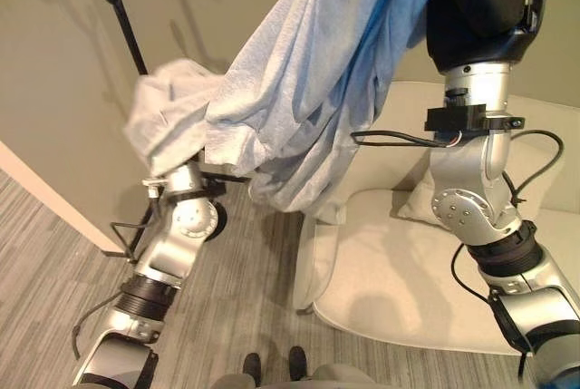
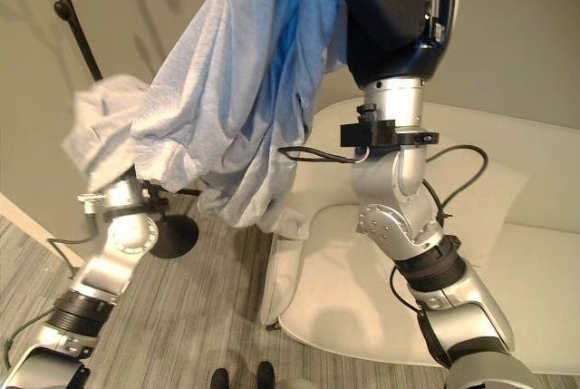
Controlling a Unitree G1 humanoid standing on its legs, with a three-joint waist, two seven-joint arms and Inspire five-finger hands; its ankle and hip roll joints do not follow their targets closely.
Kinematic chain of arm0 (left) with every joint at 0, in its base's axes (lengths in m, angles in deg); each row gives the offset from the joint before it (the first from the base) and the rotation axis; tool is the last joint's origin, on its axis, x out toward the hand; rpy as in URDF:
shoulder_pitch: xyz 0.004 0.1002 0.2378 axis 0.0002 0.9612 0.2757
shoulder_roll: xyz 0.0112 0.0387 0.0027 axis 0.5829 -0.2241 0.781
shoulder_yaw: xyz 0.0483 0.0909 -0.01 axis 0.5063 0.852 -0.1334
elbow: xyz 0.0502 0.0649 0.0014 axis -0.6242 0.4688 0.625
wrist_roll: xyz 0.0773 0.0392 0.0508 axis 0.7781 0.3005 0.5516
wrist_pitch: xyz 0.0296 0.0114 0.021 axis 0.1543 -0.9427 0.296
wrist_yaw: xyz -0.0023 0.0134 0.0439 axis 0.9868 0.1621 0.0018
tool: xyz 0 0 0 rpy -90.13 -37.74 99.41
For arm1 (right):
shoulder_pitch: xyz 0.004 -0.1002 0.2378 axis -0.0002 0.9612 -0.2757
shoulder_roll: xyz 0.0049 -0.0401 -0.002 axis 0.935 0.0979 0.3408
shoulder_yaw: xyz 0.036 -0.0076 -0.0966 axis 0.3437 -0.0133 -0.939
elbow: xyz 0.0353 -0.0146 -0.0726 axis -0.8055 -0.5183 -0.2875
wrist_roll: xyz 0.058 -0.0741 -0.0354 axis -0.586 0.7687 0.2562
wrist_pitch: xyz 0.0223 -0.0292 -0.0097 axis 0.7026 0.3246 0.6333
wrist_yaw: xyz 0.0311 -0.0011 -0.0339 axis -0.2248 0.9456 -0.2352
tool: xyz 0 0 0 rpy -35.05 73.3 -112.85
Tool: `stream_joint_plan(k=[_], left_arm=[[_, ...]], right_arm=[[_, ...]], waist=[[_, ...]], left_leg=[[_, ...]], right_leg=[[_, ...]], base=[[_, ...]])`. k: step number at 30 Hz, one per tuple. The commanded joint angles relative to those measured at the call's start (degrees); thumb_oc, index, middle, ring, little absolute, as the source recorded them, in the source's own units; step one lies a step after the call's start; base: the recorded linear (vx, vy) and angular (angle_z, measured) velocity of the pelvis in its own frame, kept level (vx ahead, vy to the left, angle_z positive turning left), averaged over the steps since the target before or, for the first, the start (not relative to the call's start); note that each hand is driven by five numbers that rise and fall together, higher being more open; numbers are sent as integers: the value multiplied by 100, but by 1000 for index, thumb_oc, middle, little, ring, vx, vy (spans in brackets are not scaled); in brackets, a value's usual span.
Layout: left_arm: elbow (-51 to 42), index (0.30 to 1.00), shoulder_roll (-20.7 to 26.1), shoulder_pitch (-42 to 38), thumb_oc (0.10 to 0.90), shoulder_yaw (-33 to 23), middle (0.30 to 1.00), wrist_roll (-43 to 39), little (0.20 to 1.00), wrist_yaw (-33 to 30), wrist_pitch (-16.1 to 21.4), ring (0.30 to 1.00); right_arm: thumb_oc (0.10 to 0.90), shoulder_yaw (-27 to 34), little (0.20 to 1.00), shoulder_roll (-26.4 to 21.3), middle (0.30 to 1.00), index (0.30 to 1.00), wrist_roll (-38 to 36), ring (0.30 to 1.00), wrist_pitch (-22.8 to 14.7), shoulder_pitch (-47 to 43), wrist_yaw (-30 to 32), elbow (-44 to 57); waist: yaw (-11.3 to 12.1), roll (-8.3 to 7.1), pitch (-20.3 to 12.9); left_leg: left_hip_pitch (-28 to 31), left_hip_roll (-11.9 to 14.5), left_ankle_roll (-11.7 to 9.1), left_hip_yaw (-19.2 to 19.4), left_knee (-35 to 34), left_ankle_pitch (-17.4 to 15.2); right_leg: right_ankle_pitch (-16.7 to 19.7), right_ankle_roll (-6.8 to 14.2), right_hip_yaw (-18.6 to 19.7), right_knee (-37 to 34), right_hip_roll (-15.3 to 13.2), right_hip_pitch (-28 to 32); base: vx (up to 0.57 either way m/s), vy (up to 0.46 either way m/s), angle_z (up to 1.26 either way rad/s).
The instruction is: Hang the clothes on the sofa on the clothes rack.
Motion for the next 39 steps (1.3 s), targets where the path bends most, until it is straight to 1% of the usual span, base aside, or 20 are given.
stream_joint_plan(k=[1, 6, 7, 8, 9, 14, 15, 16, 19, 21, 24, 28, 29, 30, 31, 34, 35, 37, 38, 39], left_arm=[[-771, 300, 740, -364, 400, -135, 300, 771, 300, -631, 473, 300], [-982, 300, 1158, -214, 400, -473, 300, 978, 300, -738, 444, 300], [-1010, 300, 1315, -147, 400, -552, 300, 1035, 300, -778, 421, 300], [-1027, 300, 1475, 98, 400, -753, 300, 1132, 300, -829, 410, 300], [-1105, 300, 1548, 277, 400, -890, 300, 1203, 300, -830, 415, 300], [-1472, 300, 1716, 1051, 400, -1439, 300, 1260, 300, -707, 487, 300], [-1647, 300, 1607, 1496, 400, -1719, 300, 1193, 300, -673, 554, 300], [-1663, 300, 1603, 1525, 400, -1726, 300, 1191, 300, -665, 553, 300], [-1966, 300, 1220, 2167, 400, -1999, 300, 1148, 300, -622, 680, 300], [-2019, 300, 1084, 2279, 400, -2016, 300, 1108, 300, -611, 718, 300], [-2028, 300, 658, 2152, 400, -1805, 300, 689, 300, -532, 892, 300], [-2048, 300, 350, 2130, 400, -1410, 300, 353, 300, -397, 1139, 300], [-1965, 300, 170, 2091, 400, -1062, 300, 104, 300, -224, 1278, 300], [-1936, 300, 110, 2116, 400, -885, 300, -27, 300, -137, 1349, 300], [-1904, 300, -31, 2140, 400, -666, 300, -424, 300, -86, 1500, 300], [-1761, 300, -306, 2051, 400, -135, 300, -1206, 300, 312, 1543, 300], [-1738, 300, -305, 2033, 400, -107, 300, -1220, 300, 318, 1553, 300], [-1561, 300, -427, 1502, 400, 613, 300, -1590, 300, 657, 1445, 300], [-1484, 300, -446, 1308, 400, 824, 300, -1666, 300, 744, 1406, 300], [-1368, 300, -488, 1134, 400, 950, 300, -1792, 300, 839, 1393, 300]], right_arm=[[400, 541, 300, -300, 300, 300, 118, 300, -338, -312, -368, 454], [400, 712, 300, -399, 300, 300, 118, 300, -268, 109, -545, 613], [400, 732, 300, -393, 300, 300, 105, 300, -259, 236, -609, 679], [400, 863, 300, -468, 300, 300, 79, 300, -298, 452, -635, 727], [400, 919, 300, -435, 300, 300, 47, 300, -313, 591, -676, 779], [400, 1080, 300, -159, 300, 300, -15, 300, -228, 1315, -818, 983], [400, 1138, 300, 34, 300, 300, -1, 300, -151, 1865, -916, 1156], [400, 1139, 300, 38, 300, 300, 2, 300, -143, 1895, -913, 1177], [400, 1297, 300, 180, 300, 300, 204, 300, 31, 2873, -1086, 1478], [400, 1342, 300, 230, 300, 300, 213, 300, 47, 3067, -1116, 1481], [400, 1305, 300, 358, 300, 300, 305, 300, 118, 3294, -1000, 1340], [400, 1275, 300, 351, 300, 300, 416, 300, 119, 3493, -944, 1387], [400, 1229, 300, 424, 300, 300, 538, 300, 129, 3568, -874, 1384], [400, 1160, 300, 438, 300, 300, 598, 300, 148, 3553, -850, 1373], [400, 1024, 300, 460, 300, 300, 697, 300, 175, 3520, -775, 1334], [400, 1036, 300, 635, 300, 300, 713, 300, 233, 3954, -720, 1522], [400, 1066, 300, 635, 300, 300, 717, 300, 241, 3989, -718, 1542], [400, 1225, 300, 759, 300, 300, 889, 300, 220, 4301, -353, 1348], [400, 1252, 300, 843, 300, 300, 971, 300, 187, 4319, -222, 1345], [400, 1277, 300, 880, 300, 300, 1079, 300, 170, 4329, -108, 1334]], waist=[[310, -126, -441], [484, -174, -552], [556, -216, -566], [601, -261, -593], [603, -264, -644], [709, -226, -681], [775, -176, -664], [764, -193, -691], [831, -106, -564], [823, -89, -526], [793, -32, -247], [611, -64, -221], [481, -60, -225], [424, -67, -229], [389, -51, -219], [250, 62, -260], [267, 75, -267], [189, 86, -275], [187, 113, -269], [160, 165, -312]], left_leg=[[19, -106, -25, 151, 23, -625], [-250, -143, -83, 173, 23, -391], [-302, -176, -105, 163, 23, -339], [-325, -238, -145, 117, 23, -343], [-358, -236, -170, 119, 23, -334], [-560, -211, -285, 108, 23, -156], [-695, -199, -349, 57, 23, -61], [-675, -213, -355, 45, 23, -115], [-854, -237, -443, -181, 23, 69], [-876, -265, -459, -259, 26, 93], [-1255, -265, -617, -309, 309, 169], [-1157, 73, -592, -126, 584, -144], [-1010, 444, -612, -18, 629, -206], [-967, 646, -634, 40, 654, -192], [-952, 931, -688, 44, 686, -137], [-785, 1462, -806, 84, 538, 121], [-770, 1477, -818, 75, 503, 136], [-788, 1963, -955, 87, 295, 541], [-824, 2035, -1017, 18, 276, 667], [-742, 2010, -1039, -46, 208, 494]], right_leg=[[-162, 621, -331, 1840, -644, -29], [-325, 549, -378, 1876, -502, 191], [-451, 489, -385, 1670, -473, 356], [-799, 387, -390, 1381, -416, 424], [-890, 331, -396, 1114, -374, 496], [-802, 262, -554, 75, -323, 830], [-720, 248, -634, -268, -304, 954], [-749, 250, -634, -299, -315, 991], [-645, 196, -746, -692, -271, 1142], [-632, 191, -788, -783, -280, 1196], [-515, 202, -933, -833, -444, 1085], [-425, 216, -1055, -649, -678, 827], [-367, 206, -1127, -584, -809, 697], [-348, 221, -1163, -584, -886, 648], [-323, 256, -1214, -579, -996, 607], [-349, 338, -1250, -498, -1149, 532], [-367, 332, -1260, -480, -1135, 529], [-406, 442, -1351, -405, -1312, 527], [-412, 493, -1360, -388, -1355, 544], [-407, 550, -1337, -392, -1394, 552]], base=[[-129, -16, -3], [-116, -43, -6], [-72, -75, -11], [-54, -118, -16], [-41, -89, -17], [-80, -115, 0], [-110, -113, 4], [-156, -148, 11], [-106, -80, 26], [-103, -2, 46], [-249, 81, 39], [-87, 115, 41], [-81, 205, 13], [-60, 249, 24], [12, 211, 24], [80, 278, 28], [59, 242, 16], [77, 422, 28], [123, 503, 31], [168, 392, 18]])
